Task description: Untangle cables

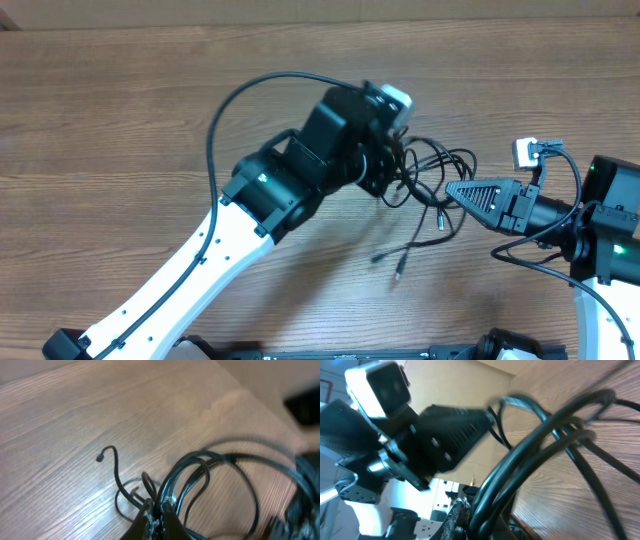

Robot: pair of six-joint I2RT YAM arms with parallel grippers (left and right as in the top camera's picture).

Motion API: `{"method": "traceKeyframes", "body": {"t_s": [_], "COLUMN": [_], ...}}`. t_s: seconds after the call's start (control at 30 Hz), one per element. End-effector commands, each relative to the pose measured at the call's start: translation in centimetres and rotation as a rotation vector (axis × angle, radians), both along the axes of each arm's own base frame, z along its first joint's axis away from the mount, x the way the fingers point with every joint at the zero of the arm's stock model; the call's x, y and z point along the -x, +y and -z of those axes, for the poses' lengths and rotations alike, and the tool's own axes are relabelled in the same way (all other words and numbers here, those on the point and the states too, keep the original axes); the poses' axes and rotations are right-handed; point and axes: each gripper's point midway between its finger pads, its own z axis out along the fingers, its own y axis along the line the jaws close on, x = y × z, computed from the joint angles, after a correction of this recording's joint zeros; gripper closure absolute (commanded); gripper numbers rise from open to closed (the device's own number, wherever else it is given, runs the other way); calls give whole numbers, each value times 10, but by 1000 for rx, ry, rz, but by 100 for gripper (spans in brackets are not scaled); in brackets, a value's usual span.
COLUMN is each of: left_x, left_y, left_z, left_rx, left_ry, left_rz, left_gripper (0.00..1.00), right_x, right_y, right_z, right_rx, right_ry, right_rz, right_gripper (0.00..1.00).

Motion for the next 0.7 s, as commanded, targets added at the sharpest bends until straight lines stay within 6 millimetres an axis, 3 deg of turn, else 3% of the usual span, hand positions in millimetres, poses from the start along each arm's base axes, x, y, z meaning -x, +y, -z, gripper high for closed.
{"method": "traceKeyframes", "body": {"t_s": [0.0,0.23,0.4,0.53,0.67], "left_x": [-21,-33,-34,-31,-18], "left_y": [11,22,24,21,6], "left_z": [-9,-10,-10,-10,-16], "left_rx": [137,335,341,302,275], "left_ry": [118,344,354,315,270], "left_rz": [-213,-448,-461,-396,-222], "left_gripper": [96,96,96,96,96], "right_x": [-6,-5,-5,-6,-8], "right_y": [-7,-16,-16,-20,-25], "right_z": [8,37,39,46,52], "right_rx": [79,208,218,253,292], "right_ry": [13,82,84,106,119], "right_rz": [63,121,124,147,171], "right_gripper": [91,91,90,71,31]}}
